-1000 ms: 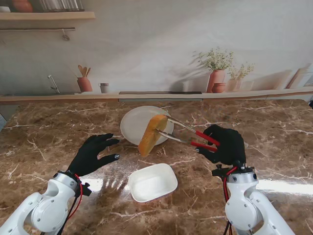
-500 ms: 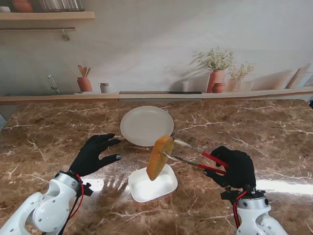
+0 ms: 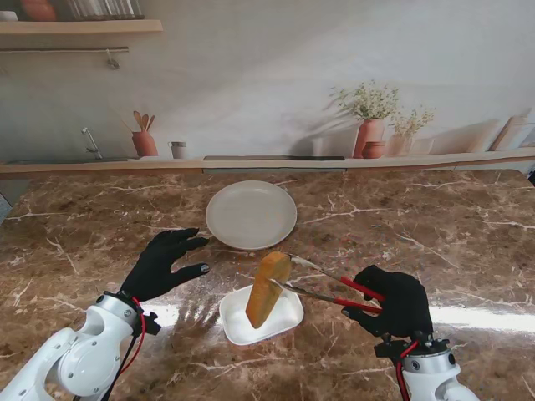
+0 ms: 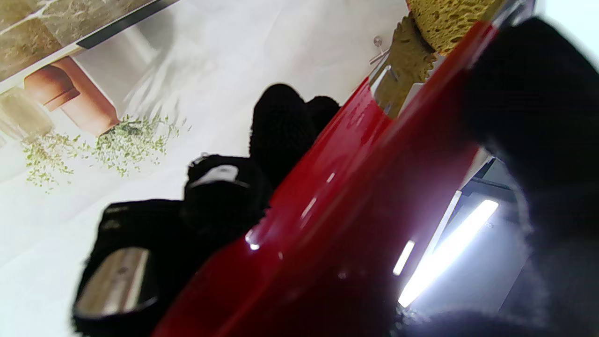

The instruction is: Pack bread into a bento box with kitchen tongs

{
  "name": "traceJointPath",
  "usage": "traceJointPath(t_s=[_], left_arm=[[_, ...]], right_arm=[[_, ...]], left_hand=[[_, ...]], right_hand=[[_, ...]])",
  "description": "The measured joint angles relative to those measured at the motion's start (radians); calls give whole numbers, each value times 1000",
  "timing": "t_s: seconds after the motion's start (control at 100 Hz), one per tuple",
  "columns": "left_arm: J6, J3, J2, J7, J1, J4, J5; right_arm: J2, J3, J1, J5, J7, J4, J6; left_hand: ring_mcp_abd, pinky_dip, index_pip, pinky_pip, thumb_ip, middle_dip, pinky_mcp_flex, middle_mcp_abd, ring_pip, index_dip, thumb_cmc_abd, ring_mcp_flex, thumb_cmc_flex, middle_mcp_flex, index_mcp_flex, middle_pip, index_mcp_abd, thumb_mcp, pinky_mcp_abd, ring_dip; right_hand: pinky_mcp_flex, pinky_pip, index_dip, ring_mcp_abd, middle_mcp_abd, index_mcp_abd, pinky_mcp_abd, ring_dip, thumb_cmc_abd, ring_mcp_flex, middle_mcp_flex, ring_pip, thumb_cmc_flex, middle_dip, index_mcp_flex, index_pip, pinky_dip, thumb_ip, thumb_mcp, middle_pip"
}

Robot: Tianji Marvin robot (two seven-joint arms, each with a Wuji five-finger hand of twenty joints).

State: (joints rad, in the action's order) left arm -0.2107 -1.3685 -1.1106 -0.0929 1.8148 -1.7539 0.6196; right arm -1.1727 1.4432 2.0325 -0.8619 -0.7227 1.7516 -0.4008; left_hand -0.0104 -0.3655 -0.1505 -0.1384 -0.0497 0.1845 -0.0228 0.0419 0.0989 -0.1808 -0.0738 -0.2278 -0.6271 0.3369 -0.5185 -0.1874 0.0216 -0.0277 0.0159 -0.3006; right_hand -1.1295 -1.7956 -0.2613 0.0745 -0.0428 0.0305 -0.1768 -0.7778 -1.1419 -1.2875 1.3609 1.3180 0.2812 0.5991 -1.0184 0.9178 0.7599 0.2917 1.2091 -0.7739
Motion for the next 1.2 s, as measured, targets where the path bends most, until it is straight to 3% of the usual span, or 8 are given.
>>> traceJointPath(t_s=[0.58, 0.92, 1.2], left_arm=[[2, 2, 0, -3, 5, -1, -1], [2, -1, -1, -5, 9, -3, 1], [3, 0, -1, -4, 9, -3, -1]], right_arm=[[1, -96, -23, 20, -1, -59, 9], [-4, -107, -37, 19, -22, -85, 95], [-3, -92, -36, 25, 16, -84, 152]], left_hand=[[0, 0, 0, 0, 0, 0, 0, 0, 0, 0, 0, 0, 0, 0, 0, 0, 0, 0, 0, 0], [0, 0, 0, 0, 0, 0, 0, 0, 0, 0, 0, 0, 0, 0, 0, 0, 0, 0, 0, 0], [0, 0, 0, 0, 0, 0, 0, 0, 0, 0, 0, 0, 0, 0, 0, 0, 0, 0, 0, 0]], right_hand=[[0, 0, 0, 0, 0, 0, 0, 0, 0, 0, 0, 1, 0, 0, 0, 1, 0, 0, 0, -1], [0, 0, 2, 0, 0, 0, 0, 0, 0, 0, 0, 2, -4, 0, 0, 1, 11, 0, 0, -1], [-7, -3, 13, -6, 6, 0, 11, 0, 51, 0, 0, 2, -14, 0, 0, 2, 11, 0, -6, -1]])
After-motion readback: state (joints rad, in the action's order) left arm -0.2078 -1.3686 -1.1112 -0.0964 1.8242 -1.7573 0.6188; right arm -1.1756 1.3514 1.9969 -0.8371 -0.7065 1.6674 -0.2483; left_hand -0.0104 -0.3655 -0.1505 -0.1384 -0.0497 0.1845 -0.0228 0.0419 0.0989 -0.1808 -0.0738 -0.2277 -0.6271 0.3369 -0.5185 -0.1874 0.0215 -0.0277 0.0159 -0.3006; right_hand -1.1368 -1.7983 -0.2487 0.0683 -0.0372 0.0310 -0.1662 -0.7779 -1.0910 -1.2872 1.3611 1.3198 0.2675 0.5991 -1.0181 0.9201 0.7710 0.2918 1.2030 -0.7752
